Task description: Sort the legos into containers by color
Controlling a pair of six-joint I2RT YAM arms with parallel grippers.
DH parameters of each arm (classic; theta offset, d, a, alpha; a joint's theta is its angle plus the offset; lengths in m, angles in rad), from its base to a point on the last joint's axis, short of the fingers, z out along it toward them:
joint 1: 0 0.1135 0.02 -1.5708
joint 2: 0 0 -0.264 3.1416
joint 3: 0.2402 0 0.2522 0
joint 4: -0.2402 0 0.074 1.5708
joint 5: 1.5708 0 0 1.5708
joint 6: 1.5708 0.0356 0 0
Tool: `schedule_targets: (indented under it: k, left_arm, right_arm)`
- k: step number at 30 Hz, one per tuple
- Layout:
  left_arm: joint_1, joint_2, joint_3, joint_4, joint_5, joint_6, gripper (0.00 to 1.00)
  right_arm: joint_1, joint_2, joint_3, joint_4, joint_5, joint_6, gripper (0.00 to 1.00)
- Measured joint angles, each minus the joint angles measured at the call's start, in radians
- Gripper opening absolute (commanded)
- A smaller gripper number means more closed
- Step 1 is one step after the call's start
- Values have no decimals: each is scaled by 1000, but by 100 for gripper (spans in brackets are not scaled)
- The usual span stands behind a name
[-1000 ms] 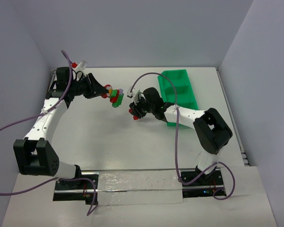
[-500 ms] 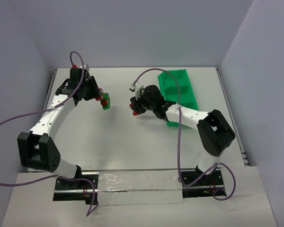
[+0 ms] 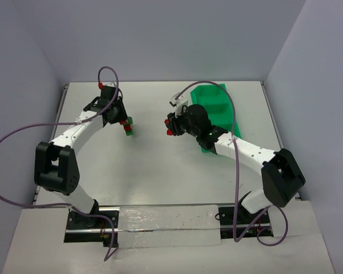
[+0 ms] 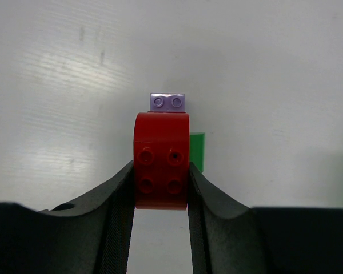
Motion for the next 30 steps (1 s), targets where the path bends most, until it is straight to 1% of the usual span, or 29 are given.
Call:
schedule_targets:
  k: [6, 8, 9, 10, 11, 12, 13, 14, 15, 20, 24, 27, 30]
  left_arm:
    - [140, -2, -131, 207, 318, -40, 1]
    - [177, 9, -156, 256, 398, -61, 8]
    - [189, 21, -158, 271, 425, -72, 15]
    - [194, 38, -158, 289, 446, -79, 29]
    - [197, 55, -158, 305, 460, -84, 54]
    - [197, 71, -158, 313, 471, -87, 66]
    - [197, 87, -158, 315, 480, -90, 76]
    - [196, 97, -158, 315, 485, -93, 93]
    - [196, 104, -158, 314, 489, -98, 99]
    - [196, 108, -153, 298, 473, -95, 99]
    - [195, 95, -125, 248, 405, -77, 99]
    - [189, 36, -99, 191, 328, -50, 99]
    - [169, -78, -82, 164, 294, -14, 99]
  right_arm:
    - [0, -62, -54, -1, 23, 4, 5]
    - [0, -73, -64, -2, 27, 5, 5]
    - [0, -76, -66, -2, 28, 6, 5]
    - [0, -77, -68, -2, 29, 7, 6]
    - [0, -79, -70, -2, 29, 7, 7]
    - [0, -80, -73, -2, 30, 7, 7]
    - [0, -82, -76, -2, 30, 10, 7]
    - [0, -84, -80, -2, 31, 15, 8]
    - [0, -85, -83, -2, 31, 20, 8]
    - [0, -96, -95, -3, 34, 29, 12]
    - [0, -107, -95, -5, 34, 29, 15]
    - [0, -118, -94, -21, 35, 32, 17]
    - [0, -116, -60, -72, 36, 67, 17]
